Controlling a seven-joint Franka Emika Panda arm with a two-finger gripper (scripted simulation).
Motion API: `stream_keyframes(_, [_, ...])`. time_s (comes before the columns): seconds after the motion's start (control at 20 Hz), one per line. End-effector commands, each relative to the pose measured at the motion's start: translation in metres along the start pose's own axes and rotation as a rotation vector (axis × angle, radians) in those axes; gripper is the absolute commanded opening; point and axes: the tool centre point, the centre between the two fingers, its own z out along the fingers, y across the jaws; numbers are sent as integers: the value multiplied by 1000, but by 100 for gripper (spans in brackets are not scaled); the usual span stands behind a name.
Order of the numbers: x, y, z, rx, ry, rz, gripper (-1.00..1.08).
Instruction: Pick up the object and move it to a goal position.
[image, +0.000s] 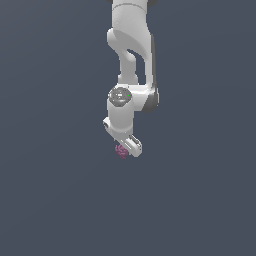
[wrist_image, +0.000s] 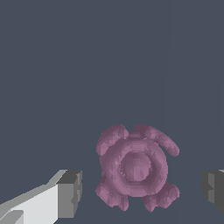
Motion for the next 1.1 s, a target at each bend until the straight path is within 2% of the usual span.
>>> stream_keyframes(0.0, [-1, 1, 12, -1, -1, 1, 100])
stream_keyframes(0.45, [0, 0, 39, -1, -1, 3, 100])
stream_keyframes(0.5, [0, 0, 39, -1, -1, 3, -100])
stream_keyframes(1.05, [-1, -1, 38, 0, 0, 3, -100])
